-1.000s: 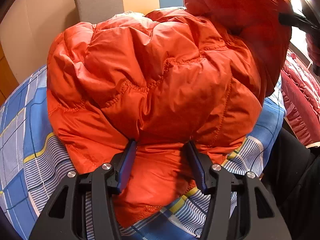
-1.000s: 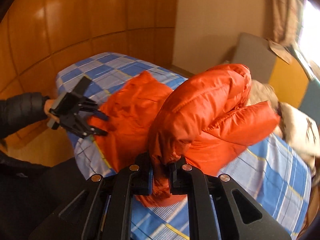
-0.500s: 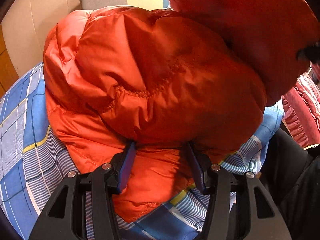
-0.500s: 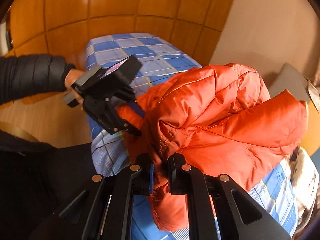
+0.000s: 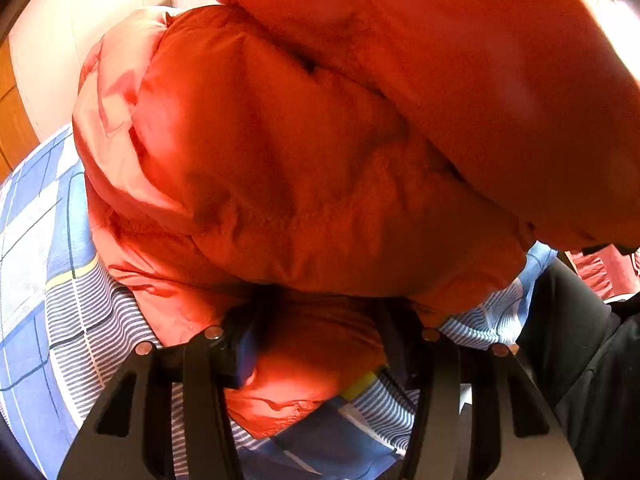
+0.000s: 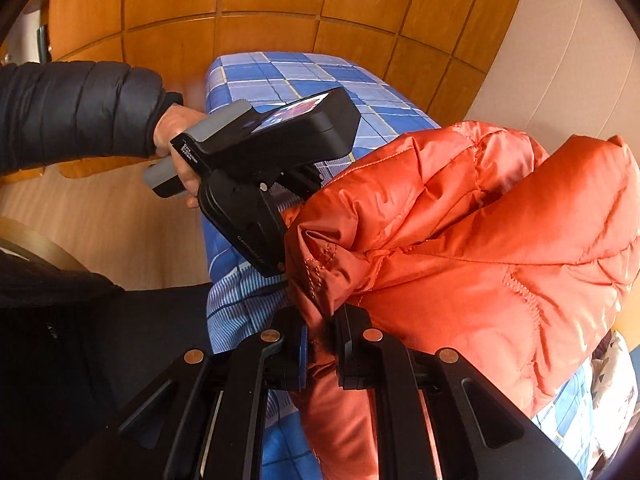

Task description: Fold large clothes

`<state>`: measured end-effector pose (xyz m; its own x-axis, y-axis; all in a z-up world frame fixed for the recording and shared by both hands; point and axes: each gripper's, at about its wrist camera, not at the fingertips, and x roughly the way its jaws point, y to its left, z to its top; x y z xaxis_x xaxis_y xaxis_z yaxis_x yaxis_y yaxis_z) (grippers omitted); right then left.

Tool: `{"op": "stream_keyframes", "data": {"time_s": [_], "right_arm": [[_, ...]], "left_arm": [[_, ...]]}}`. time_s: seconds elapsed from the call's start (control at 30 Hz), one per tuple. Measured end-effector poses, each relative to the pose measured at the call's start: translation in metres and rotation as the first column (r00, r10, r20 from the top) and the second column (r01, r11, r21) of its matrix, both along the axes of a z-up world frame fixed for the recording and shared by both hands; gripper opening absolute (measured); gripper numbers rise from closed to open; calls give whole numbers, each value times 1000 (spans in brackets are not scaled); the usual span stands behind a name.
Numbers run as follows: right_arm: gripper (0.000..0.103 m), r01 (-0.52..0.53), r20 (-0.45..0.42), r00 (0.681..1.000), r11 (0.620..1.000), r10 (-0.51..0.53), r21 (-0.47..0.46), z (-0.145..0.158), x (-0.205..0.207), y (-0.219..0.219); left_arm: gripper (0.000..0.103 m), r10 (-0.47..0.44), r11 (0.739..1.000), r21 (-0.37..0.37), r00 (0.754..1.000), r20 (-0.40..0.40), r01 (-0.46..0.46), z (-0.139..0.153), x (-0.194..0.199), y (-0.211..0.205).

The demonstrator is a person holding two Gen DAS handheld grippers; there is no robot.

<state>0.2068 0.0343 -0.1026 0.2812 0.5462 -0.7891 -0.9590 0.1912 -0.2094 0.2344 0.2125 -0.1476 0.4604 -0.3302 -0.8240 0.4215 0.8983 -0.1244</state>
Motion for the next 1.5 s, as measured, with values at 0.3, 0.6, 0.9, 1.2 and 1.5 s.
{"op": "stream_keyframes", "data": {"time_s": [0.3, 0.6, 0.9, 1.2, 1.5], "right_arm": [[9, 91, -49, 995, 995, -88, 50, 7, 8, -14], [9, 389, -187, 915, 905, -358, 174, 16, 11, -34], [9, 790, -522, 608, 522, -598, 322, 29, 12, -127], [9, 889, -561, 452, 299, -693, 348, 28, -3, -200], [9, 958, -587, 256, 118, -768, 263, -4, 17, -267]], "left_arm": [[51, 15, 1000, -16, 1000, 3, -15, 1, -2, 12], [51, 77, 994, -74, 997, 5, -76, -8, -9, 29], [50, 110, 991, -81, 994, 23, -107, -7, -19, 37], [50, 113, 993, -48, 993, 27, -112, -6, -24, 29], [50, 37, 996, 81, 998, 47, -41, 8, -31, 15]]}}
